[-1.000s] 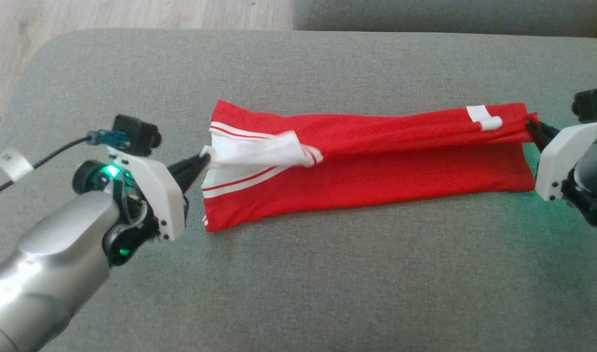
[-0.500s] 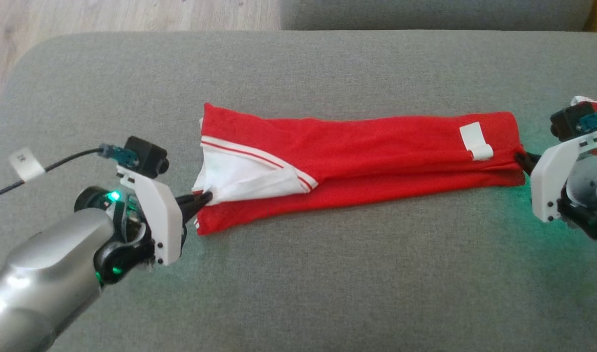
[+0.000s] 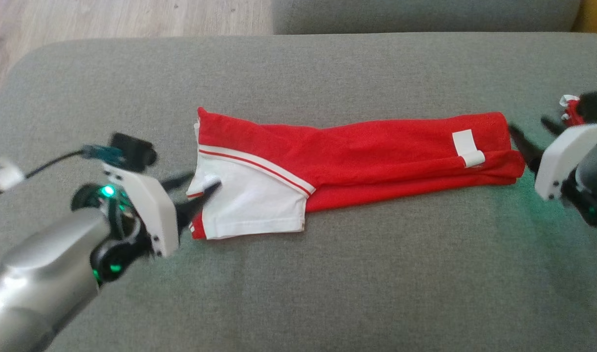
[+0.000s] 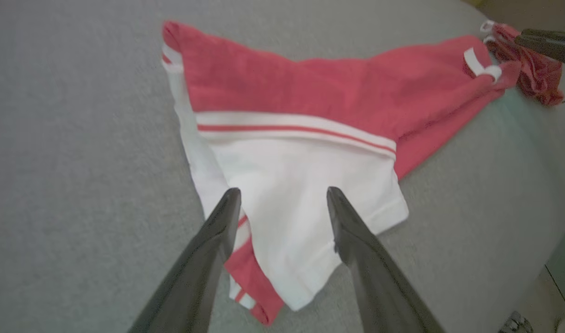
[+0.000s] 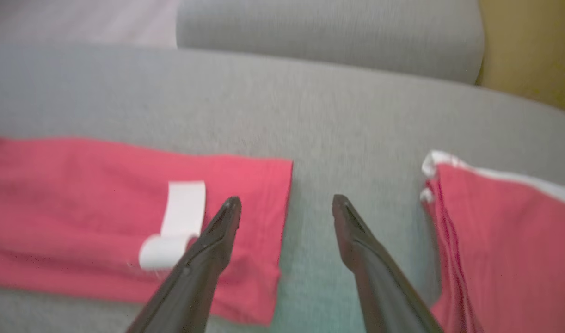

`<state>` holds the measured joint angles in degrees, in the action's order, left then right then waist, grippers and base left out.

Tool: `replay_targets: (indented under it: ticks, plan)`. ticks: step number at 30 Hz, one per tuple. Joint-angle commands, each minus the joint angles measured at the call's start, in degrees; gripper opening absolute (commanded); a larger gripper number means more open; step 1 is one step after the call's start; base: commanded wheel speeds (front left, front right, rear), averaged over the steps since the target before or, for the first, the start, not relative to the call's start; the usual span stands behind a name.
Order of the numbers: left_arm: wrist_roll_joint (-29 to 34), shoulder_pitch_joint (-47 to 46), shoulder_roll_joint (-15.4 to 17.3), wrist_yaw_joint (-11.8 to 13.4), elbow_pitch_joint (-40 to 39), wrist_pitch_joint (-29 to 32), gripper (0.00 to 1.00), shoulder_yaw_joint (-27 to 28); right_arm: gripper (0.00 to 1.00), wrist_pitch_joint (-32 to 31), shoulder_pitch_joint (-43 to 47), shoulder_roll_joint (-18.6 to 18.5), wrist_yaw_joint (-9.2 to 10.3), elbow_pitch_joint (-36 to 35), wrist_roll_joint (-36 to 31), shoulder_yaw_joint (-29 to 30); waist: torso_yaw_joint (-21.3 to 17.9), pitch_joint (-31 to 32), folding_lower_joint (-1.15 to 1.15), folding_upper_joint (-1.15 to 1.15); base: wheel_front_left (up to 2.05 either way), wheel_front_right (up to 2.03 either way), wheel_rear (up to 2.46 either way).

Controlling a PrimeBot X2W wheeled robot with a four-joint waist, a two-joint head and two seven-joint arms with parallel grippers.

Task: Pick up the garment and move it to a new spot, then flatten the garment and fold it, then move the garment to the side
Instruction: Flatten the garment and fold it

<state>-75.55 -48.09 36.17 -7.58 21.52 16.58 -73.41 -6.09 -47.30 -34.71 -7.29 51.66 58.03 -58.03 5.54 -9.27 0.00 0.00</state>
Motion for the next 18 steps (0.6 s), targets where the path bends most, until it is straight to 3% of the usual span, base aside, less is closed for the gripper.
replay_targets:
  ticks: [1, 5, 9, 11, 13, 18]
  plan:
    - [0.86, -2.46, 2.41, 0.22, 0.12, -2.79, 1.0, 4.1, 1.0, 3.4, -1.97, -0.53, -0.2, -0.6, 0.17, 1.03, -0.13, 0.2, 0.0, 0.0, 0.0, 0.0, 0.0]
    - [4.26, -3.01, 0.39, 3.89, 3.31, -16.82, 1.0, 8.89, 1.0, 12.97, -3.24, 1.15, -0.2, -0.73, -0.56, 2.81, -0.53, 1.23, 0.0, 0.0, 0.0, 0.0, 0.0]
    - [10.93, -3.12, -1.51, 9.46, 6.33, -30.15, 1.0, 12.11, 1.0, 20.09, -3.64, 4.08, -0.2, -0.59, -1.3, 6.02, -1.0, 2.49, 0.0, 0.0, 0.0, 0.0, 0.0]
    - [15.57, -2.58, -2.44, 12.66, 6.52, -31.43, 1.0, 14.33, 1.0, 20.94, -3.54, 5.27, -0.2, -1.45, -2.85, 8.36, -1.17, 2.94, 0.0, 0.0, 0.0, 0.0, 0.0]
    - [19.74, -0.52, -4.41, 15.16, 3.49, -31.53, 1.0, 21.82, 1.0, 21.04, -3.53, 5.6, -0.2, -4.53, -6.38, 14.26, -1.12, 3.09, 0.0, 0.0, 0.0, 0.0, 0.0]
    - [32.74, 11.47, -9.94, 17.91, -4.95, -31.56, 1.0, 39.42, 1.0, 21.07, 5.46, 10.06, -0.2, -13.86, -18.95, 31.14, -1.3, 4.0, 0.0, 0.0, 0.0, 0.0, 0.0]
